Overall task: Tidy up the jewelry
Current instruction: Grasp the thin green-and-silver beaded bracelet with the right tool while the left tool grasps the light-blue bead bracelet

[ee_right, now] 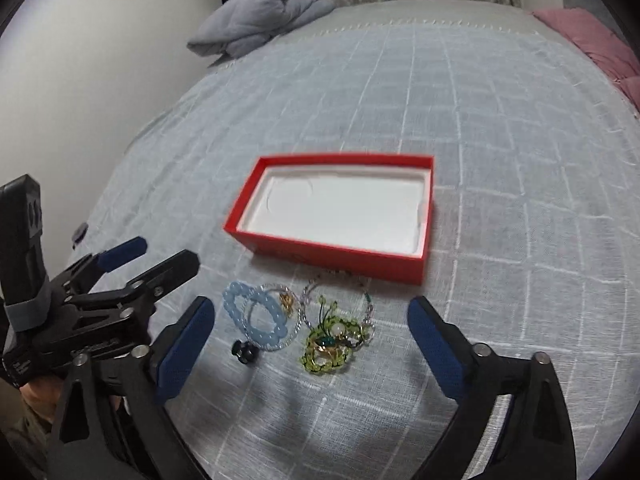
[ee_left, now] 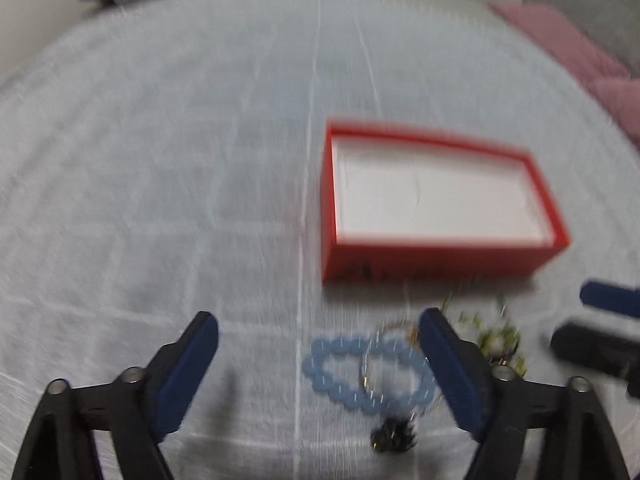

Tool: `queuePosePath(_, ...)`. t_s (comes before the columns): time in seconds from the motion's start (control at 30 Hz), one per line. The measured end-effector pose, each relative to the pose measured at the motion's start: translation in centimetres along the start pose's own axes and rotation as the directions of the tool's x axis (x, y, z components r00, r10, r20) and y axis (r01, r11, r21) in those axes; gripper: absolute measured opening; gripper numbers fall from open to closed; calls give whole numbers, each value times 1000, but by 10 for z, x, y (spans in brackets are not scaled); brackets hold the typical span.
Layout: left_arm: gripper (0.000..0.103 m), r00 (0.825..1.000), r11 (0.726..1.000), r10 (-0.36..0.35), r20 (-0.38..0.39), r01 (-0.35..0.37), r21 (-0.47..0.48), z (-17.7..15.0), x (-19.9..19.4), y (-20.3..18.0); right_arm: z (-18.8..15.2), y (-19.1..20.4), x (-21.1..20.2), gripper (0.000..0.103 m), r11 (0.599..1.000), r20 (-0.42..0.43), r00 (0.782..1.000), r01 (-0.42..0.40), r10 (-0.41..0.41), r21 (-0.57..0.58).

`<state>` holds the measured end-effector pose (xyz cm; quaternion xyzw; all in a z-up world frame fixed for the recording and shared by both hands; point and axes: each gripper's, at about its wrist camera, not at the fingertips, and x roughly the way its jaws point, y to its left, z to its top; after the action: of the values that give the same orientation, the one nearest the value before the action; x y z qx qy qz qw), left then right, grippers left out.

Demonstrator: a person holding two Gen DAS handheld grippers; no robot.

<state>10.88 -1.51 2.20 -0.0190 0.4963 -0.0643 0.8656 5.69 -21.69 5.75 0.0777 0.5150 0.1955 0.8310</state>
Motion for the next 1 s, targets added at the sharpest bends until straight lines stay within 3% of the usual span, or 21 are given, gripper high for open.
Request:
queuePosePath(0.1,76,998,999,-36,-42,36,-2,-4,12,2,0,-9,13,76,1000,-35,999,-8,8,13)
queuePosePath(0.27,61,995,999,-24,-92,22,-30,-2,24,18,13,-25,37,59,997,-91,995,-23,29,69)
queuePosePath(0.43,52,994,996,-32,-109,22,-92,-2,39,41,16,-28,62,43,999,-131,990,48,-46,17)
queuePosePath(0.57,48,996,1000,-10,-85,9,-11,-2,39,25,18,-25,75,30,995,-129,987,92,-97,-46)
queuePosePath(0.7,36,997,998,-3,-77,7,61,-5,32,10,14,-14,83,4,983,-115,983,131,-146,-127)
queuePosePath(0.9,36,993,999,-42,-108,44,16,-9,28,29,12,4,52,3,982,-27,997,69,-74,-176)
queuePosePath(1.0,38,993,998,-23,-117,30,60,-13,32,22,10,12,37,3,977,13,999,40,-38,-208)
